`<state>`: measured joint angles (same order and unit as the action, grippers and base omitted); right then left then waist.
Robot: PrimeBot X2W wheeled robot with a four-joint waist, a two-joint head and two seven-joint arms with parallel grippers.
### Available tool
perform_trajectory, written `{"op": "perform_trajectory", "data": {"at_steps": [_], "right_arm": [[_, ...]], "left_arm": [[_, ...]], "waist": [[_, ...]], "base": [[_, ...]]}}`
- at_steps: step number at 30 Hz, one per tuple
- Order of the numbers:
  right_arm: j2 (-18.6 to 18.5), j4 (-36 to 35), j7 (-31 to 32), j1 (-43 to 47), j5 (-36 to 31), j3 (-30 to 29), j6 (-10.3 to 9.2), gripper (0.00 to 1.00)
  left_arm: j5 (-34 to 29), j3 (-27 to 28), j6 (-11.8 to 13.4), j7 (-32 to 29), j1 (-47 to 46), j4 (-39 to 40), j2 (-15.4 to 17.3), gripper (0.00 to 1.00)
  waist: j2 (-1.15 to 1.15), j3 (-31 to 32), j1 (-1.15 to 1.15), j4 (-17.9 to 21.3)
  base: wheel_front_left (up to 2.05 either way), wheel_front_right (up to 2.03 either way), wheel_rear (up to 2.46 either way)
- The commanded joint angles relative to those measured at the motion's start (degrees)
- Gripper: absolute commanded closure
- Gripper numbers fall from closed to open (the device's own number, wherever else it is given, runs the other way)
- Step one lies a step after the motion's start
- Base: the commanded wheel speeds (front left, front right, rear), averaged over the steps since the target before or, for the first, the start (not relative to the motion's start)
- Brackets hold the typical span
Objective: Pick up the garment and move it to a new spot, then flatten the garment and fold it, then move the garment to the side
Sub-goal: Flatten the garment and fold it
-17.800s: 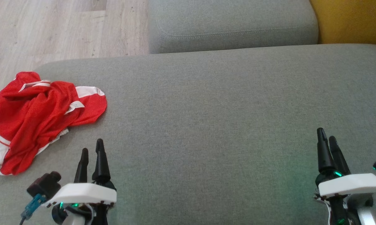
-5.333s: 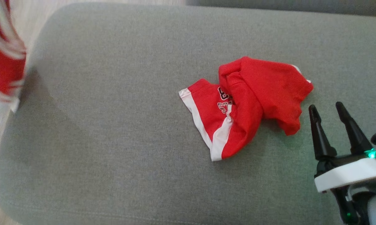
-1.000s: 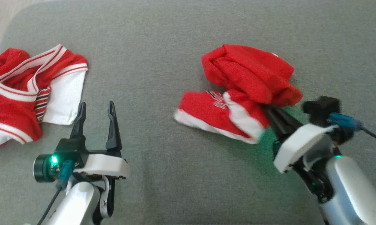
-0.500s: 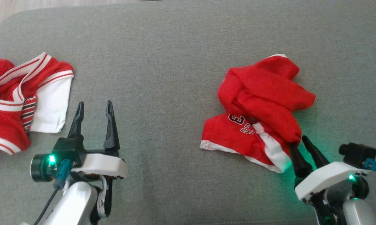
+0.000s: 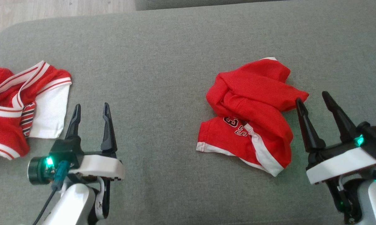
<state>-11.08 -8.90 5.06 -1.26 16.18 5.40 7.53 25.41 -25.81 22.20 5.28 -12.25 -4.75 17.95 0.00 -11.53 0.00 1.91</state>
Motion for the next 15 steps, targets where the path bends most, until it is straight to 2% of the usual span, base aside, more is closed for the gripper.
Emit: {"op": "perform_trajectory", "data": {"at_steps": [1, 15], "right_arm": [[-1.16, -2.62, 0.28, -1.79, -0.63, 1.32, -0.04, 0.0], [0.52, -5.03, 1.82, -0.71, -0.57, 0.75, -0.04, 0.0]], "left_arm": [[0.37, 2.22, 0.39, 0.02, -0.67, 2.06, 1.69, 0.0], [0.99, 2.05, 0.67, -0.35, 0.39, 2.36, 2.31, 0.0]], "waist": [[0.0, 0.21, 0.0, 0.02], [0.0, 0.99, 0.0, 0.07]], "base": [[0.0, 0.0, 0.0], [0.0, 0.0, 0.0]]}}
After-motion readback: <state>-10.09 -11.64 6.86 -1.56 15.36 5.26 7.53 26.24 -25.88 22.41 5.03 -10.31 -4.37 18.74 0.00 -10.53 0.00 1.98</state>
